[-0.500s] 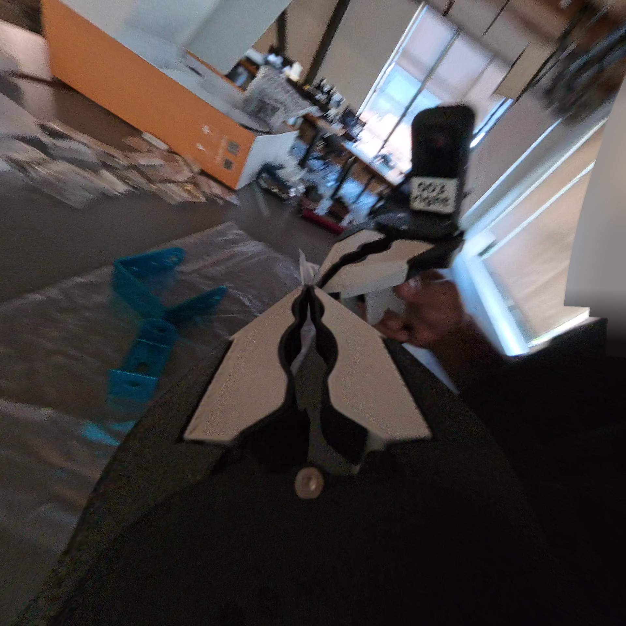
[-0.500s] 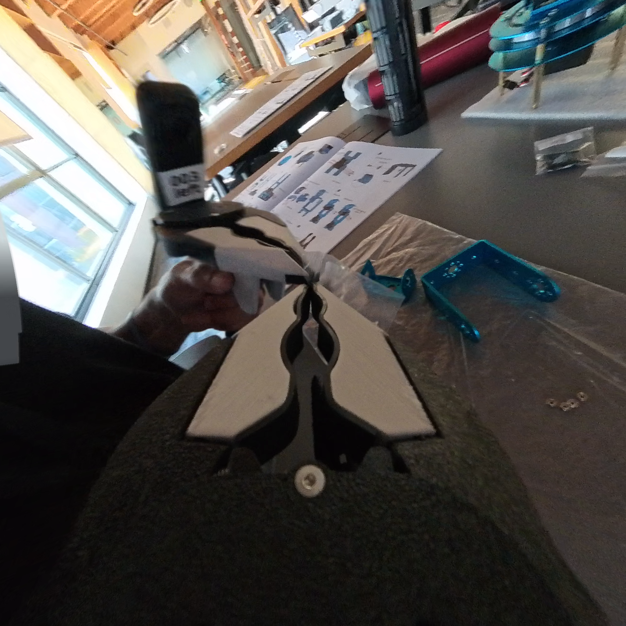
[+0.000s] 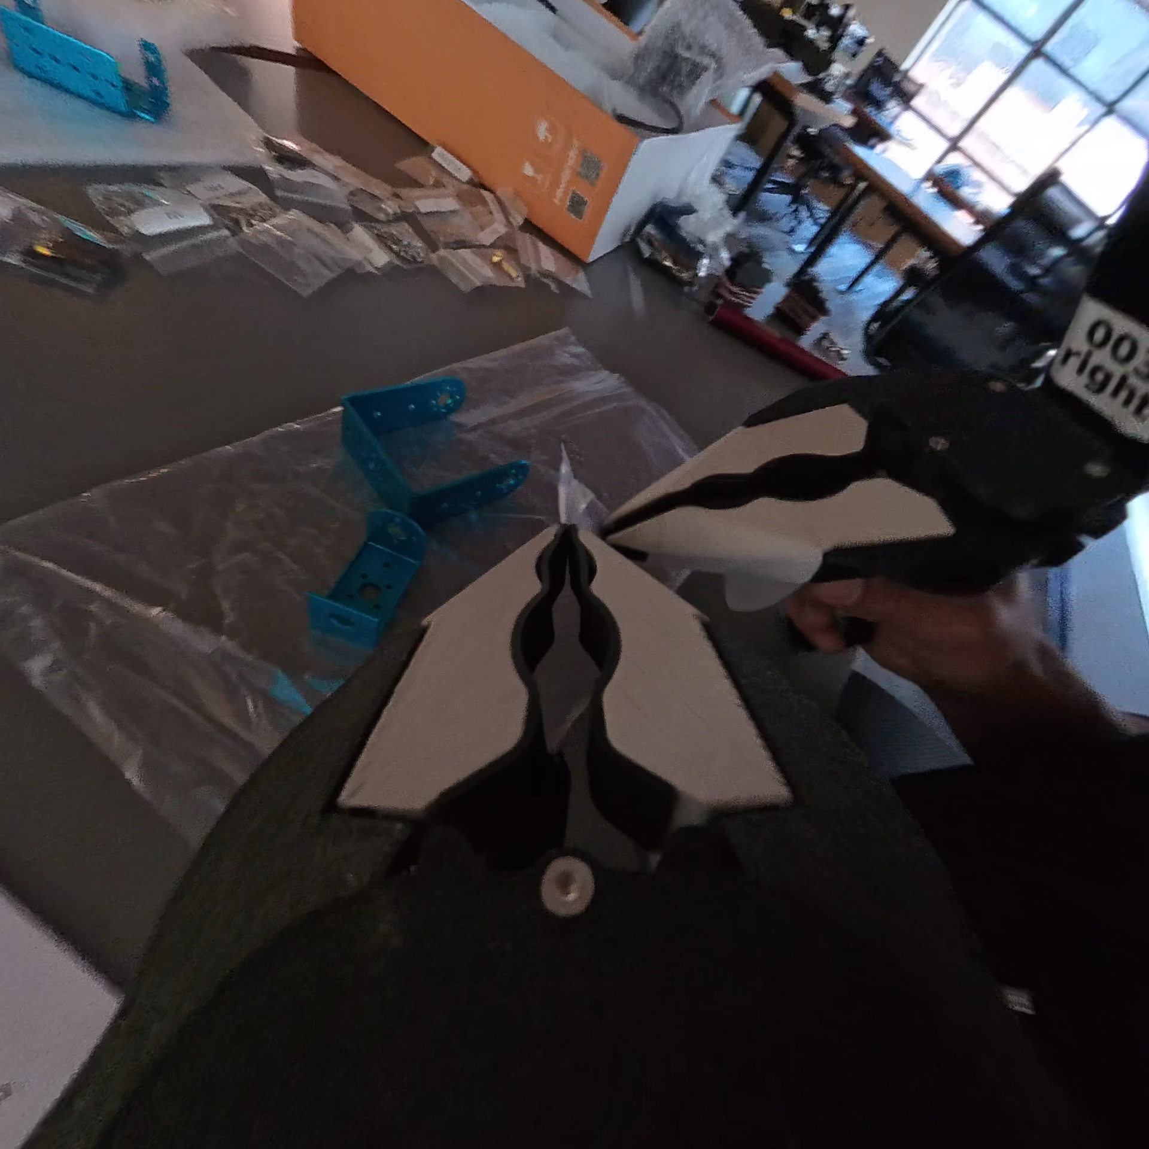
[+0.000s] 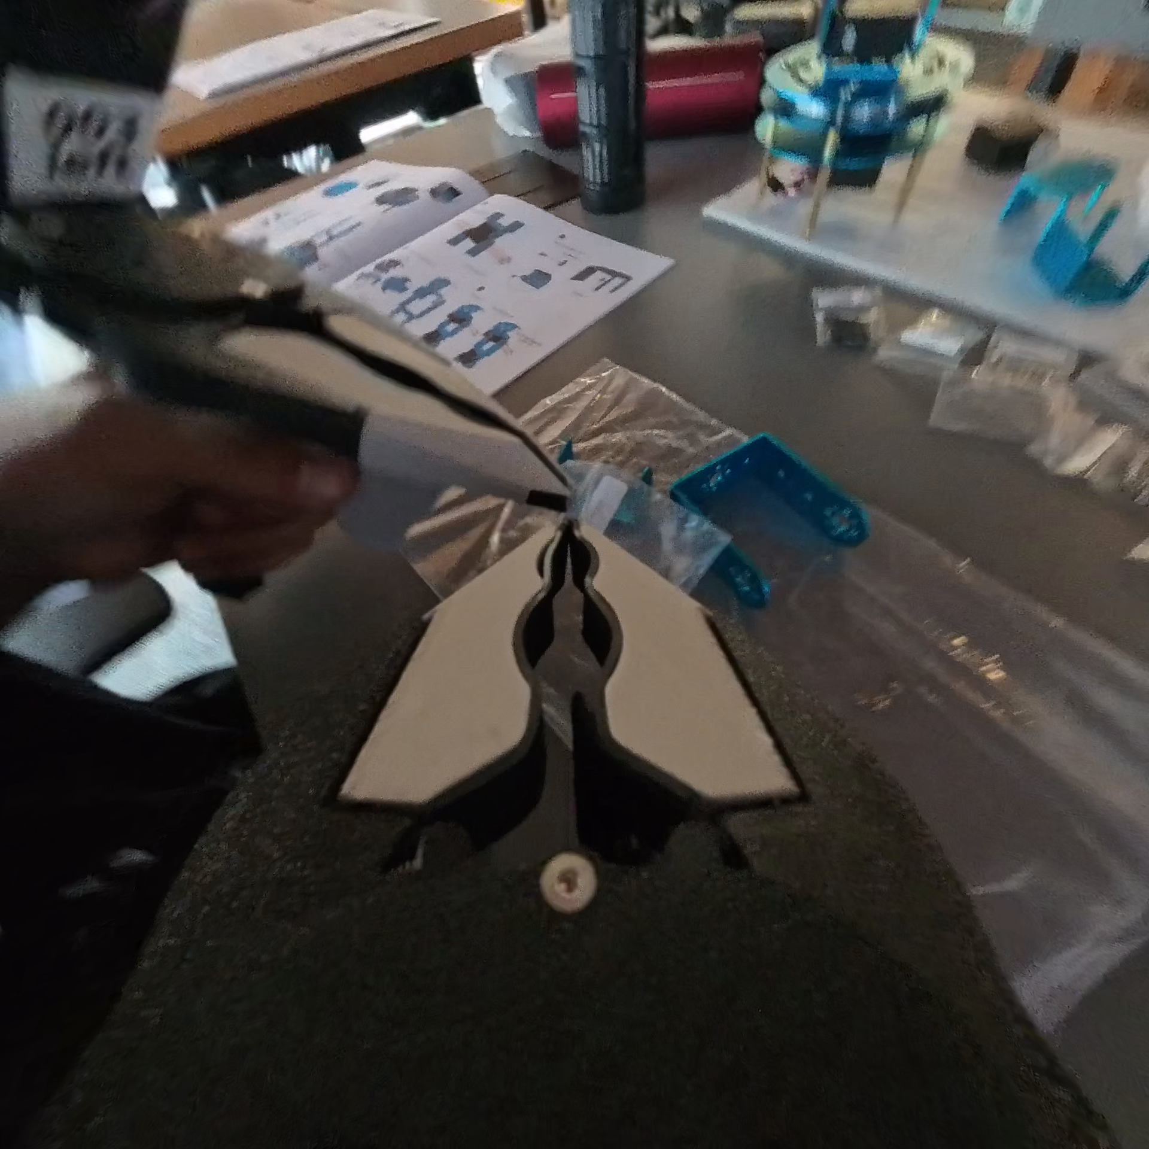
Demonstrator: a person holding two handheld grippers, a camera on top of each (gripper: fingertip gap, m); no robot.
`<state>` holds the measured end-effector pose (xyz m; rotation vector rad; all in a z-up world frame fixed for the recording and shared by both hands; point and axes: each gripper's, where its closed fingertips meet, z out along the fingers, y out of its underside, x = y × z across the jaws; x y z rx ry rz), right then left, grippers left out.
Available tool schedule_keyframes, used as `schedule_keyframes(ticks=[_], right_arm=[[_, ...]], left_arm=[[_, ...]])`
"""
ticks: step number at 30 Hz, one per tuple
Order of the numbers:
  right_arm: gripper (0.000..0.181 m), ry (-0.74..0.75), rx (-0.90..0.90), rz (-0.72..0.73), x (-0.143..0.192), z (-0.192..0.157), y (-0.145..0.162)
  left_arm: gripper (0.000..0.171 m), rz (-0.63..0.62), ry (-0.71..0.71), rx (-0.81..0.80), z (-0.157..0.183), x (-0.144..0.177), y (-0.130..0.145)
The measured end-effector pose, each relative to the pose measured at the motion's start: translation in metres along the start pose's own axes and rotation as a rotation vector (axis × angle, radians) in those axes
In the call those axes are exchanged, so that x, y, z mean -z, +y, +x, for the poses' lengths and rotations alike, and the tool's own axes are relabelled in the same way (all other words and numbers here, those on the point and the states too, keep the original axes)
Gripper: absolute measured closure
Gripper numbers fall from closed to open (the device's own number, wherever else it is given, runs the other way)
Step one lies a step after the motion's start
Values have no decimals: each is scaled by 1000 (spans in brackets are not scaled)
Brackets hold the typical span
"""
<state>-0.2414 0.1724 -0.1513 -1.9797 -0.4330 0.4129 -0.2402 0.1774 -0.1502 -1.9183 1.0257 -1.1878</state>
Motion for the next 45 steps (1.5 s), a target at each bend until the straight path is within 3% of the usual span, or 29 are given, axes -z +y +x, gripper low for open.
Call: schedule_keyframes(ticks=[1, 3, 7, 10, 14, 19, 21, 24, 30, 31, 33, 37, 41, 43, 45], right_arm=[[176, 0, 101, 1, 4, 1, 0], [127, -29, 287, -26, 12, 3, 4], [100, -134, 538, -88, 10, -3, 8], [110, -155, 642, -102, 4, -6, 8], [134, -181, 637, -71, 4, -5, 2], [141, -234, 600, -66, 10, -8, 0], [157, -247, 612, -45, 14, -9, -2], [132, -230, 622, -62, 13, -7, 0], [153, -224, 649, -57, 16, -6, 0], [164, -230, 642, -52, 17, -6, -1], [167, -249, 619, -56, 18, -5, 0], [133, -258, 483, -21, 26, 2, -2], [119, -403, -7, 96, 49, 29, -11], [128, -570, -255, 146, 57, 31, -14], [135, -691, -314, 250, 71, 27, -25]], left_arm=[[171, -23, 46, 18, 3, 0, 1], [171, -94, 131, 56, 7, -2, 5], [171, -172, 299, 190, 18, -4, 3], [171, -191, 376, 258, 24, -5, -2], [171, -196, 444, 319, 32, -3, -4], [171, -193, 501, 375, 34, 1, -3], [171, -209, 519, 376, 35, 2, -1], [171, -217, 550, 416, 37, 2, -2], [171, -241, 541, 400, 34, -1, -1], [171, -247, 538, 396, 34, -2, -1], [171, -263, 540, 371, 35, -2, 1], [171, -239, 559, 329, 34, -2, -6], [171, -151, 632, 302, 37, 4, -26], [171, -106, 675, 303, 39, 6, -38], [171, -65, 703, 285, 41, 4, -47]])
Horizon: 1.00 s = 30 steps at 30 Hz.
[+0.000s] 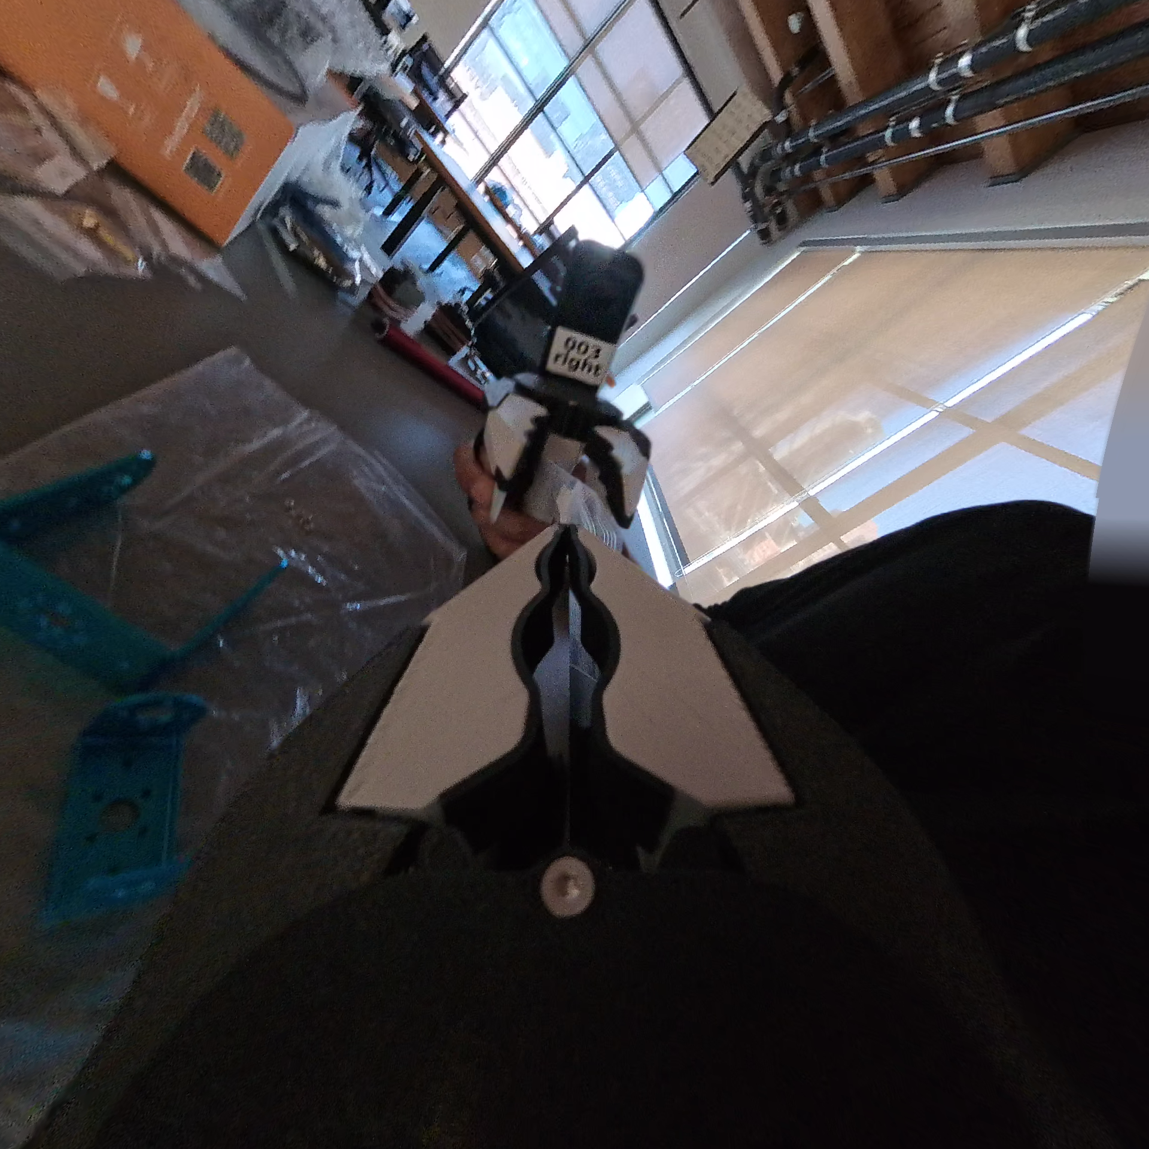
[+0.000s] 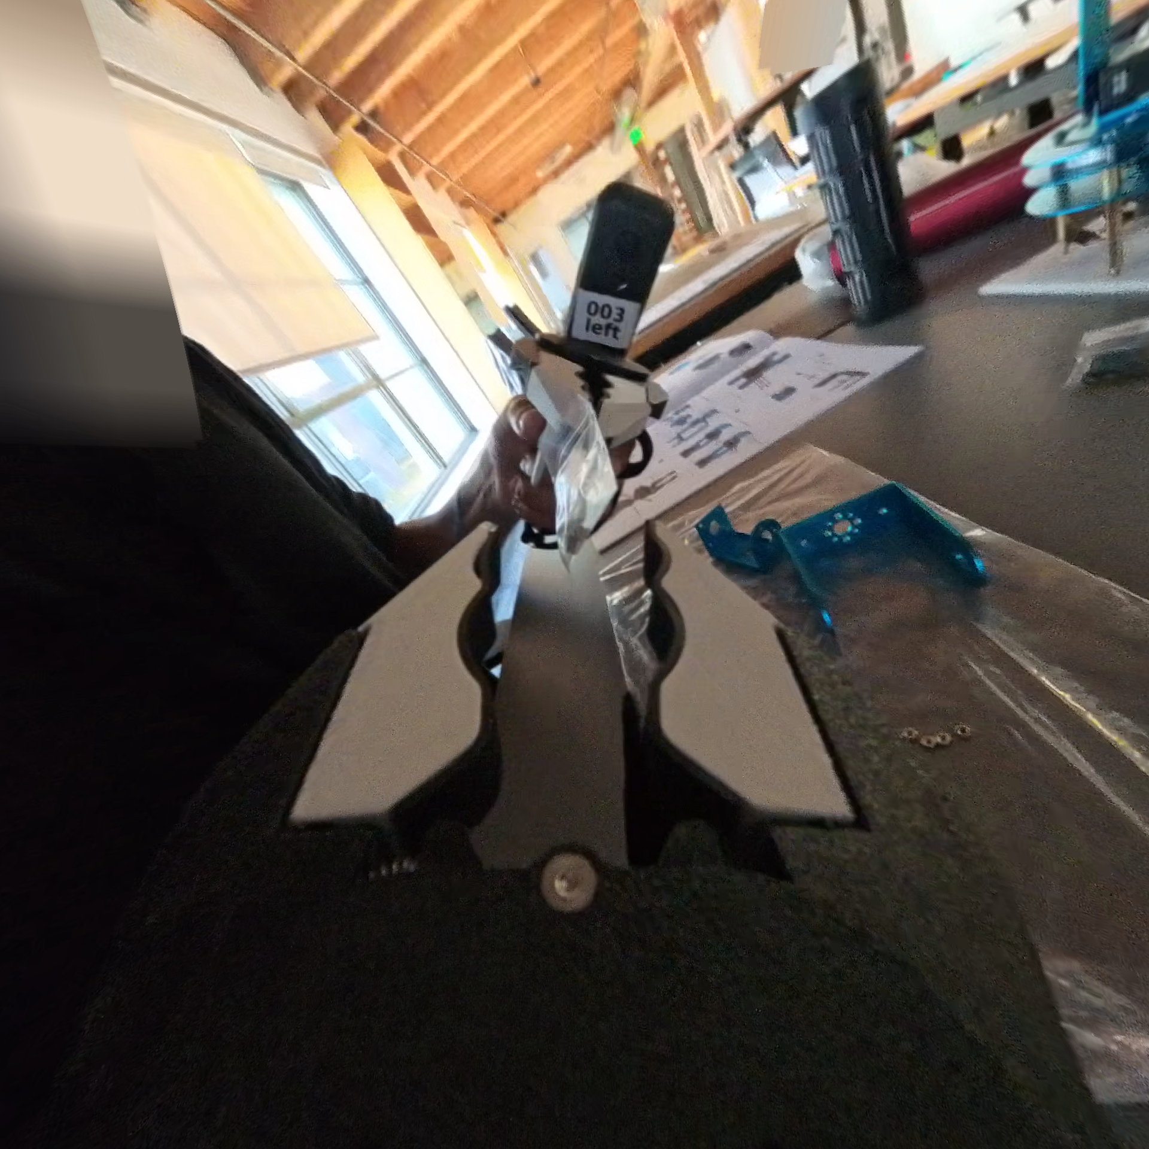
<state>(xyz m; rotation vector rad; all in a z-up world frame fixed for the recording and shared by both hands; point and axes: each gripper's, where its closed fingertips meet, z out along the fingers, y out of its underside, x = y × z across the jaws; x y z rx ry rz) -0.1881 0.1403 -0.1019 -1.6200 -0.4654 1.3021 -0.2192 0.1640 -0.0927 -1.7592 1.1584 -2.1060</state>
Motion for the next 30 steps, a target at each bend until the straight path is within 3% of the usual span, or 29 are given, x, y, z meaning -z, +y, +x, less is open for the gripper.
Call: schedule_keyframes(ticks=[3, 6, 17, 21, 25, 30], right_arm=[[152, -85, -9, -7, -1, -12, -2], [172, -75, 22, 76, 8, -12, -18], [181, 26, 5, 35, 18, 3, -14], [181, 153, 29, -96, 30, 25, 1], [181, 275, -1, -207, 62, 48, 14], [181, 454, 80, -458, 91, 72, 23]], left_arm=[[171, 32, 43, -23, 4, -8, -7], [171, 51, 63, -20, 3, -14, -8], [171, 44, 62, -12, -3, -24, -4], [171, -21, -57, -44, -23, -30, 9], [148, -99, -256, -110, -52, -33, 24], [148, -147, -419, -260, -65, -22, 35]])
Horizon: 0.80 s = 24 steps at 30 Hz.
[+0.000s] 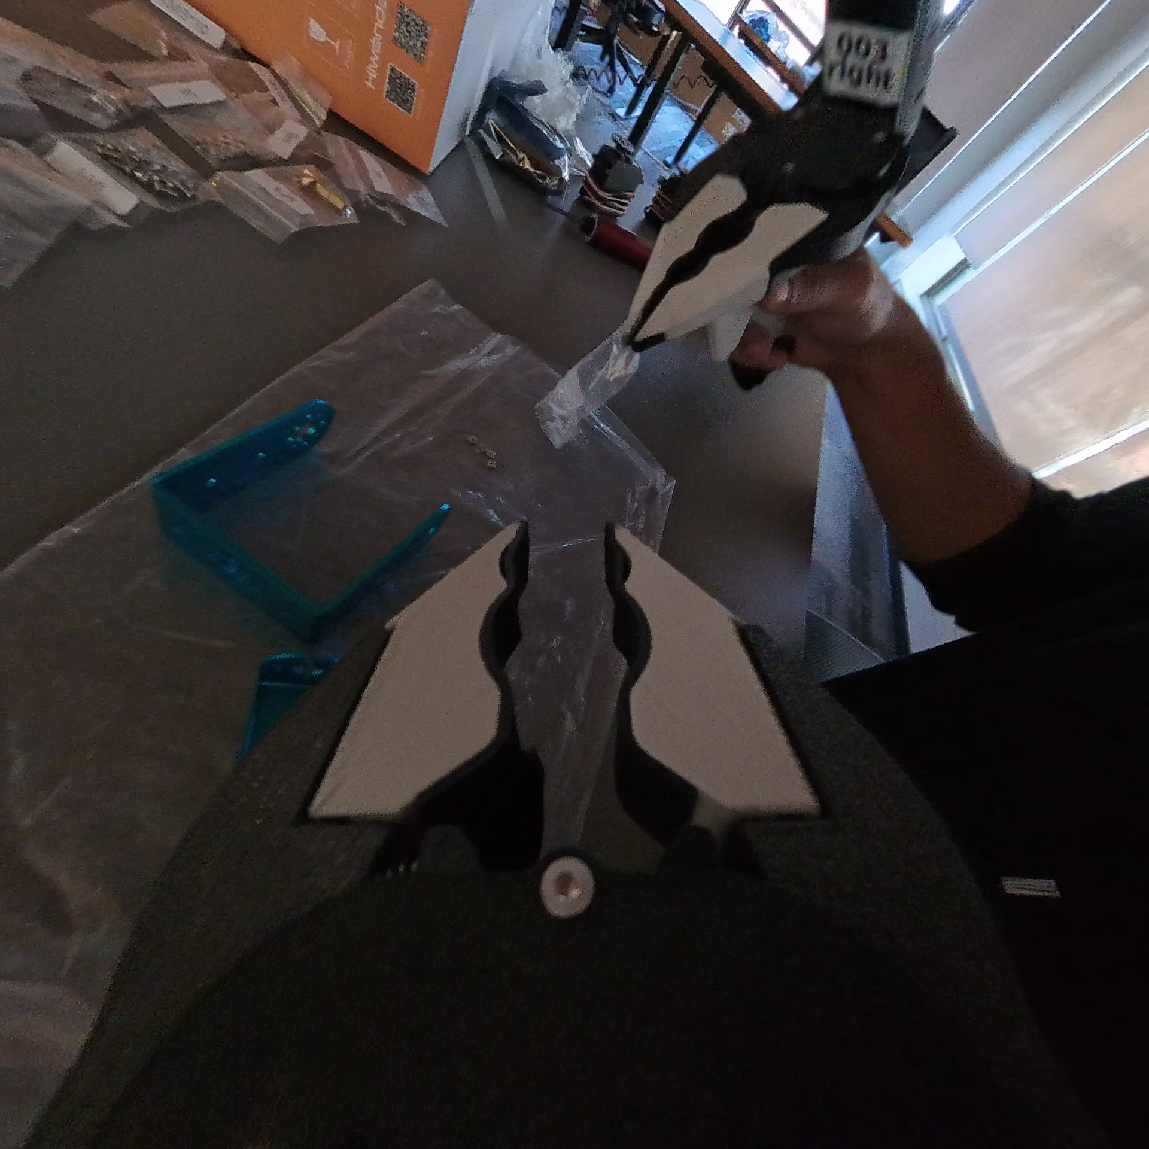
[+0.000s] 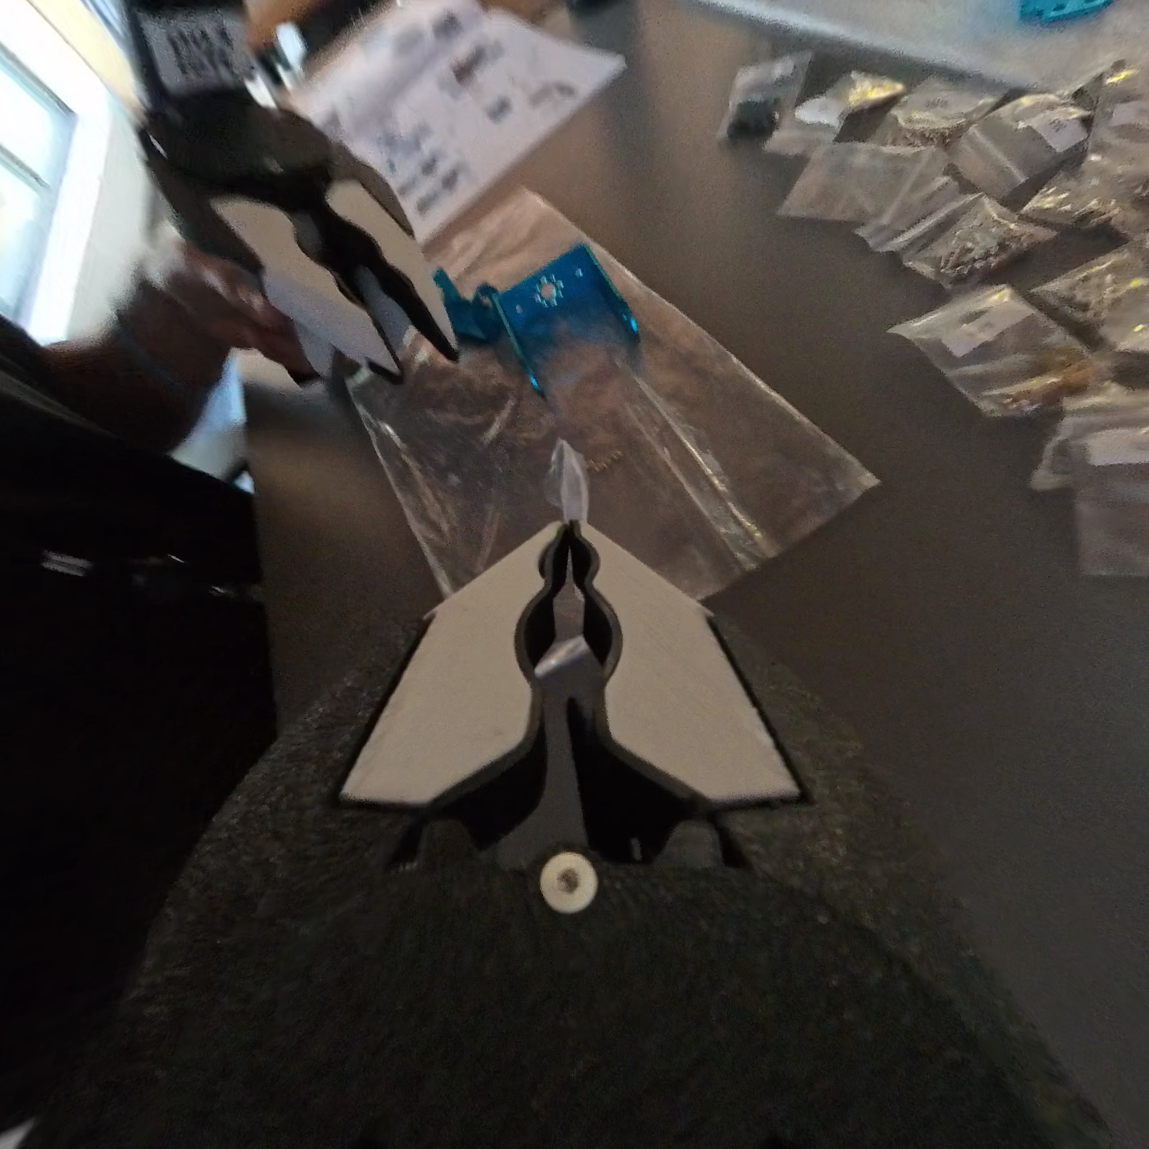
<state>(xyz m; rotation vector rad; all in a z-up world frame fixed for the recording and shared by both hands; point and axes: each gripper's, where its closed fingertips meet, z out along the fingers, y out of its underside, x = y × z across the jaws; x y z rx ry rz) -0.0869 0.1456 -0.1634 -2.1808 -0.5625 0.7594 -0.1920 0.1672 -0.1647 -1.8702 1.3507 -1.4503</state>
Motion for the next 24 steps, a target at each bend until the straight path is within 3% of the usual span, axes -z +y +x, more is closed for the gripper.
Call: schedule_keyframes(ticks=[6, 11, 13, 17, 24], right_arm=[[181, 85, 290, -477, -6, 1, -15], [181, 144, 417, -908, -18, 11, -17], [181, 159, 431, -1016, -22, 11, -16], [181, 141, 448, -1071, -29, 1, -19], [181, 123, 426, -935, -22, -1, -24]], left_arm=[[148, 52, -26, -22, 3, 17, -2], [148, 72, -53, -30, 2, 30, 1], [148, 82, -56, -25, 4, 35, 3], [148, 81, -65, -33, 4, 32, 2], [152, -15, -58, -141, 1, -18, -26]])
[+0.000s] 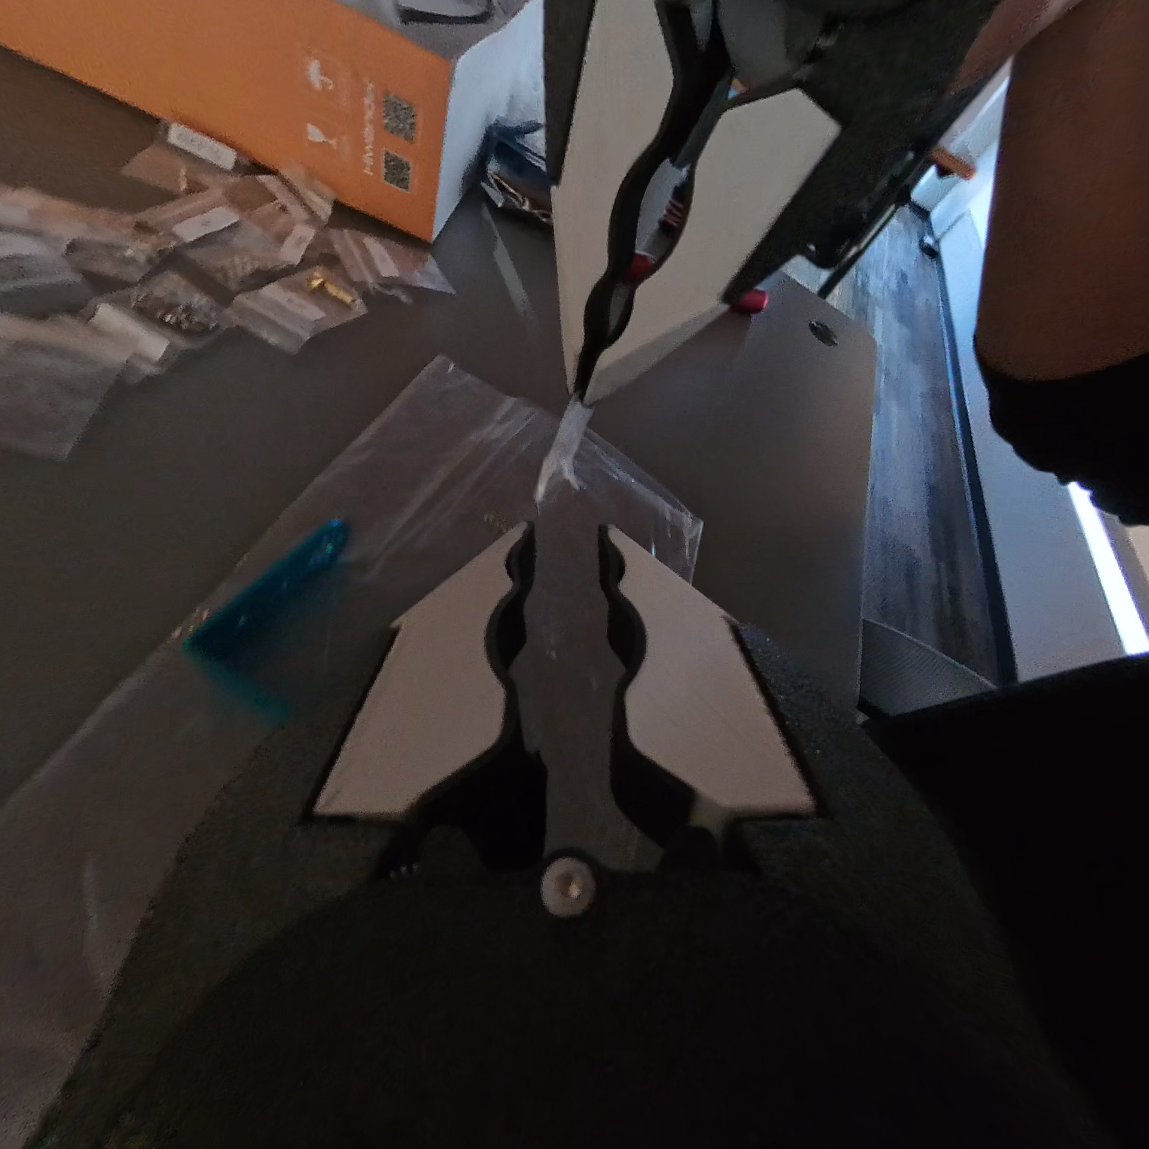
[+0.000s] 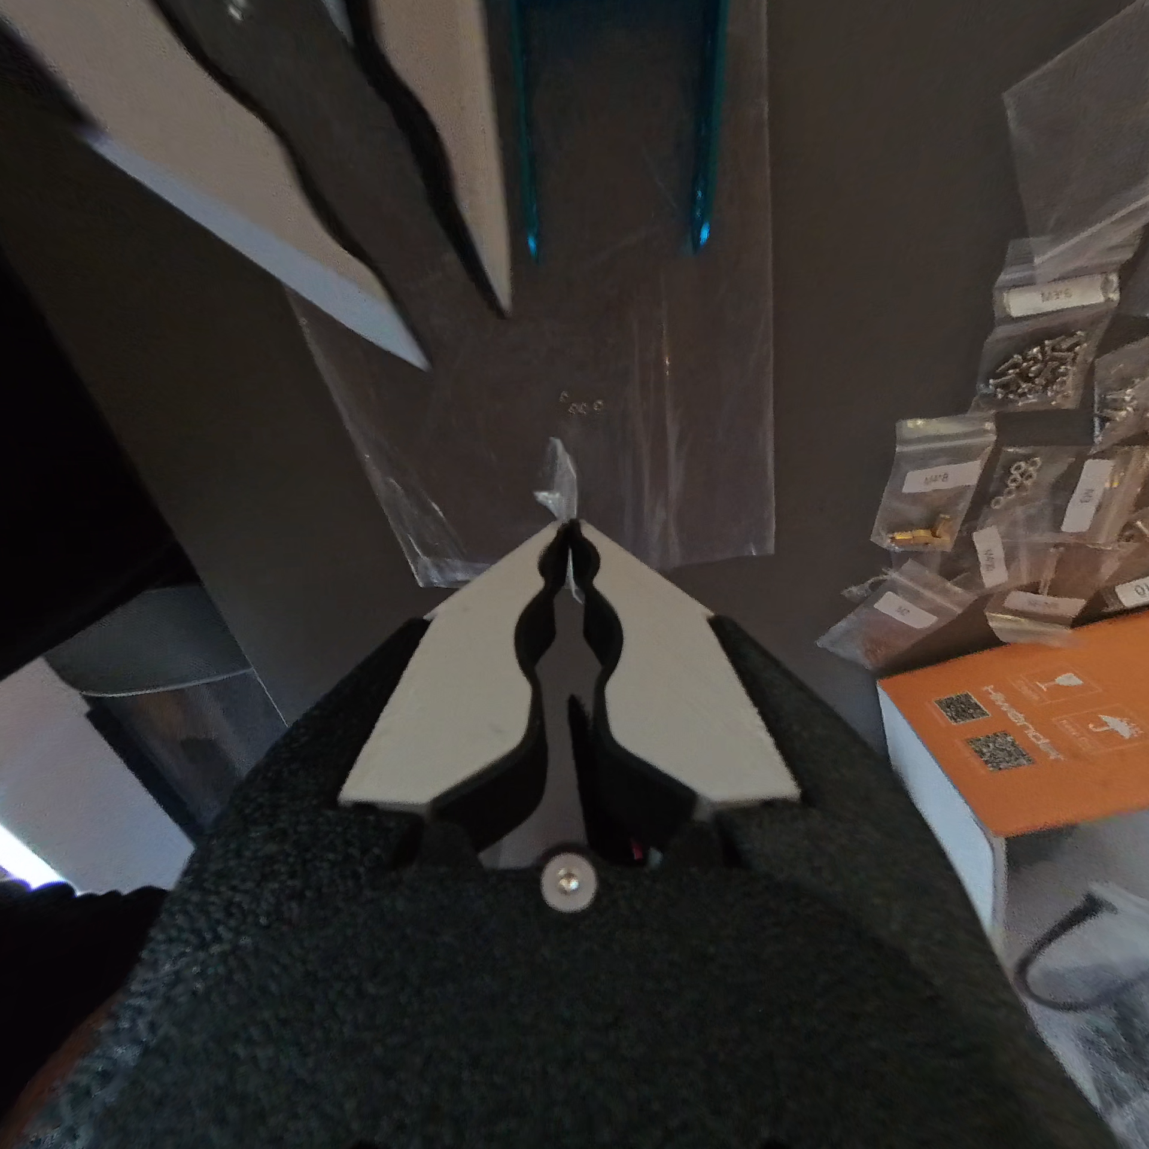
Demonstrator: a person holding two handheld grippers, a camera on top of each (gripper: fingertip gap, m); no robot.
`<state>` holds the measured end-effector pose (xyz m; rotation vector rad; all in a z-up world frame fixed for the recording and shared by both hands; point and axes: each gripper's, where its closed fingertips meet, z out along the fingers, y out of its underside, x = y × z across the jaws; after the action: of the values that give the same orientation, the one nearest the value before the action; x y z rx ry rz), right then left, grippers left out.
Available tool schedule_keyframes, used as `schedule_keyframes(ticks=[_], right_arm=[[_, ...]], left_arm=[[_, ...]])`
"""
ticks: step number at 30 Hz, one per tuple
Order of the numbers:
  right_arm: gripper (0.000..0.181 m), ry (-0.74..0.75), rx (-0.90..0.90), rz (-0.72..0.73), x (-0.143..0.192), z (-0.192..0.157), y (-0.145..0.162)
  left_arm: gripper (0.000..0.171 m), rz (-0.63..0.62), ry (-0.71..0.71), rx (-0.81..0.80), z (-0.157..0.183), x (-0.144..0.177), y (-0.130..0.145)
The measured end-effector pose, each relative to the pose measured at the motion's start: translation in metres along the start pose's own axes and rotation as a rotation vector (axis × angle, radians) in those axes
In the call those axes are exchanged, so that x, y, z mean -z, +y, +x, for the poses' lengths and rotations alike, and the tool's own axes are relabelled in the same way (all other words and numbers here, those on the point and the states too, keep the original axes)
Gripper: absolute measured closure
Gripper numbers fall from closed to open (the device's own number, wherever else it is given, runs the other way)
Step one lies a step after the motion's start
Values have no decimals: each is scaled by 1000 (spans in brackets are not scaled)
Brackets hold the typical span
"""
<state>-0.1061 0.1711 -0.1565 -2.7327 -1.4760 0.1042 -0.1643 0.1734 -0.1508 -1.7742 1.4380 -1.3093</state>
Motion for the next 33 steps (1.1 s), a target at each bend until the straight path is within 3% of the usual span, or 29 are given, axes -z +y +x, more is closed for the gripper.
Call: schedule_keyframes(ticks=[4, 8, 11, 13, 16, 20, 22, 27, 29, 33], right_arm=[[181, -37, 6, 111, 4, -6, 3], [181, -57, 25, 156, 2, -10, 9], [181, -68, 66, 159, -3, -13, 12], [181, -56, 85, 148, -7, -11, 15], [181, -56, 110, 188, -5, -10, 12], [179, -9, 105, 323, 0, 0, 6], [151, 50, 33, 499, 10, 11, 2], [107, 200, -420, 902, 10, 27, 6], [104, 293, -597, 962, -7, 30, 2], [110, 424, -648, 997, -10, 18, -16]], left_arm=[[154, -52, 1, -57, 0, -29, -7], [165, -26, 20, -101, 11, -42, -14], [160, -41, 48, -112, 18, -53, -14], [159, -57, 34, -125, 18, -59, -14], [171, -85, 7, -187, 17, -65, -10], [171, -74, -19, -179, 9, -66, -14], [171, -39, -55, -151, -2, -61, -19], [171, 88, -97, -5, -18, -42, -36], [171, 121, -84, 46, -17, -38, -40], [171, 109, -66, 84, -10, -39, -39]])
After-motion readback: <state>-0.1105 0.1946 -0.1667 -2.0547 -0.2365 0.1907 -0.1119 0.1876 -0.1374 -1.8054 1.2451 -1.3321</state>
